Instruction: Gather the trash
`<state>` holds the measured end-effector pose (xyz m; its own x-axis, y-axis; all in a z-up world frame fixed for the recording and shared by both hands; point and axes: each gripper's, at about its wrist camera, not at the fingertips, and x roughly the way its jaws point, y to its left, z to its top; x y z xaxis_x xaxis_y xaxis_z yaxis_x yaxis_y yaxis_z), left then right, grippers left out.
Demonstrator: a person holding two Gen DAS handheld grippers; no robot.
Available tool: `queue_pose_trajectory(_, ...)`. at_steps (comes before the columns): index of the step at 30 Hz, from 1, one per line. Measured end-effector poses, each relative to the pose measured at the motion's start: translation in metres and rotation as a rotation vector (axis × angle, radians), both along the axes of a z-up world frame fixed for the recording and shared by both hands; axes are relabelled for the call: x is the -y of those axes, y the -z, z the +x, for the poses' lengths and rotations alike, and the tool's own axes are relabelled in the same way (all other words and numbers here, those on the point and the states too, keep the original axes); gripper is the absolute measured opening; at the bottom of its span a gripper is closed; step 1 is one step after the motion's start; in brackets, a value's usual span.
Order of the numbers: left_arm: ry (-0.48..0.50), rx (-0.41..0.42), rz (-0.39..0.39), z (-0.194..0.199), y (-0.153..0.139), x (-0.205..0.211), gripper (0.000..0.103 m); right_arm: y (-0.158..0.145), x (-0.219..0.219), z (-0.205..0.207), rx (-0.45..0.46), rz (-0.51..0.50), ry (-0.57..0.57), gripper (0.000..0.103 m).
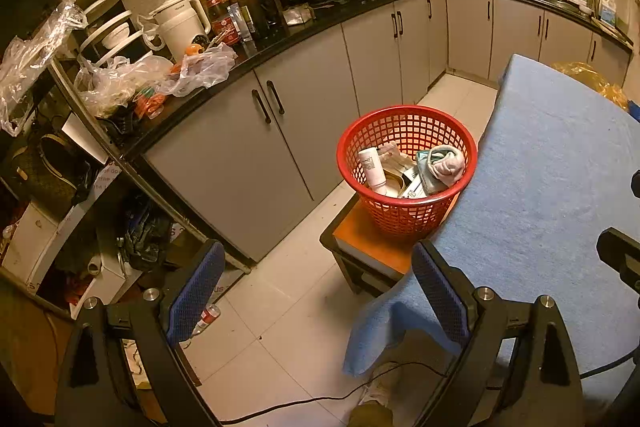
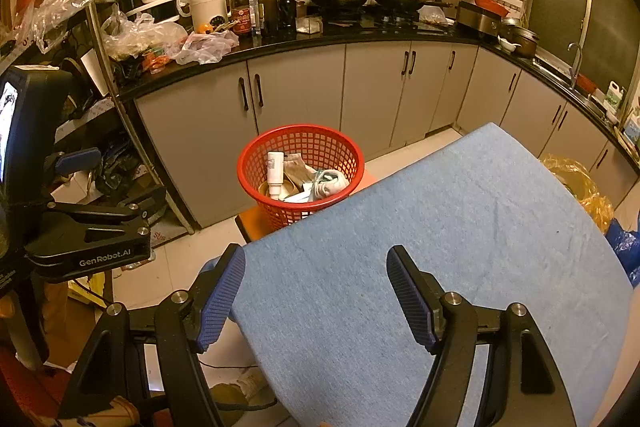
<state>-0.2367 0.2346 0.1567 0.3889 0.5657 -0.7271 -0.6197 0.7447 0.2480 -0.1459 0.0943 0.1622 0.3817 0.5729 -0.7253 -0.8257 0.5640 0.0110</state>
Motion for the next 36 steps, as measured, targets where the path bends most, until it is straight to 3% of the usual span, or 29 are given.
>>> queue_pose_trajectory(36,0.074,-0.010,0.011,0.028,0.002,0.028,0.094,0.012,0.026,0.020,-0.031,-0.027,0.071,0.078)
